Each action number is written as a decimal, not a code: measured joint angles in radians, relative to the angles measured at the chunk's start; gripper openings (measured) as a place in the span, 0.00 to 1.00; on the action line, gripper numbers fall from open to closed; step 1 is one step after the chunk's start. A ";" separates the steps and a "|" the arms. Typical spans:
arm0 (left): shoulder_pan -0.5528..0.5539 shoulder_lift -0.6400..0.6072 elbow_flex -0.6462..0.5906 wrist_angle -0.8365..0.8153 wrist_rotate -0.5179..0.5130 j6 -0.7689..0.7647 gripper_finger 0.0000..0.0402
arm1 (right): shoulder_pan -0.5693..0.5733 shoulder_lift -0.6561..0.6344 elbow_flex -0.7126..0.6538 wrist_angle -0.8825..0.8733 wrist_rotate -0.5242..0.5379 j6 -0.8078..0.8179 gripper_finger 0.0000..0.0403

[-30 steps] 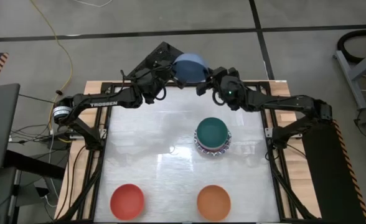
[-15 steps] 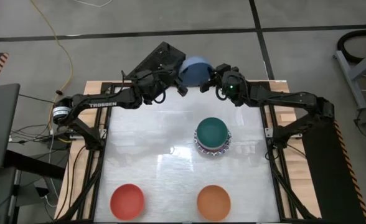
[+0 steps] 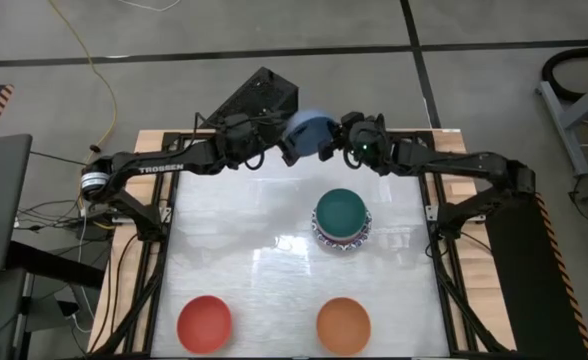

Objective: Nest bowls inside each other
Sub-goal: Stack the blue bowl on top of the dark green bowl

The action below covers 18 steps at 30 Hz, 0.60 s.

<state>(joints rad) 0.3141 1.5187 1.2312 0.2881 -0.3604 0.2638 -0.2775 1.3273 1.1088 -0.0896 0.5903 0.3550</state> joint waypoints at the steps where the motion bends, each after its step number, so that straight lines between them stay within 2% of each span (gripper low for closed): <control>1: 0.000 -0.002 0.000 -0.003 -0.001 0.000 0.59 | 0.000 0.000 0.000 -0.007 -0.001 0.013 0.01; 11: 0.000 -0.052 0.000 -0.101 -0.008 -0.013 0.59 | -0.033 -0.008 0.000 -0.085 -0.003 0.065 0.01; 18: -0.006 -0.070 0.000 -0.172 -0.012 -0.014 0.59 | -0.074 -0.008 0.001 -0.116 -0.057 0.142 0.01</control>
<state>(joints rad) 0.3086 1.4488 1.2308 0.1163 -0.3720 0.2502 -0.3514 1.3193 1.1095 -0.2055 0.5328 0.4972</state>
